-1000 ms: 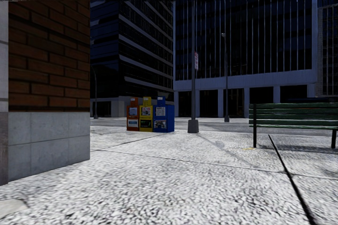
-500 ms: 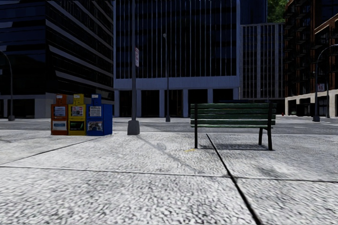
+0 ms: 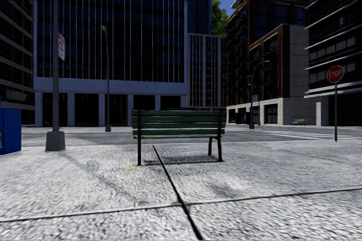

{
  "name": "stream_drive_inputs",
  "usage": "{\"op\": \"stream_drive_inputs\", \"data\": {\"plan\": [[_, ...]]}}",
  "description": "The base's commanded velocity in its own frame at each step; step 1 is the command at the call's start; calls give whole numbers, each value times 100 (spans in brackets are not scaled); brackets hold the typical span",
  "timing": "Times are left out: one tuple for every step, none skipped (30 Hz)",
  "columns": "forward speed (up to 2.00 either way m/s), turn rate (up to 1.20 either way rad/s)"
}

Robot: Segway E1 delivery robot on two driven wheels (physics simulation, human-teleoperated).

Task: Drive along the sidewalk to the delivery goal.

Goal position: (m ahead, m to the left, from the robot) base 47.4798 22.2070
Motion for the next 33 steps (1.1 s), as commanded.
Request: {"op": "stream_drive_inputs", "data": {"plan": [[121, -79], [123, -79], [124, -79], [124, -79], [124, -79], [126, -79], [126, -79], [128, -79], [130, -79], [131, -79], [132, -79], [133, -79], [133, -79], [134, -79], [134, -79], [134, -79], [135, -79], [135, -79], [135, -79], [135, -79], [135, -79], [135, -79], [136, -79], [136, -79], [136, -79], [136, -79], [137, -79], [138, -79], [138, -79], [138, -79], [139, -77], [139, 0], [139, 0]]}}
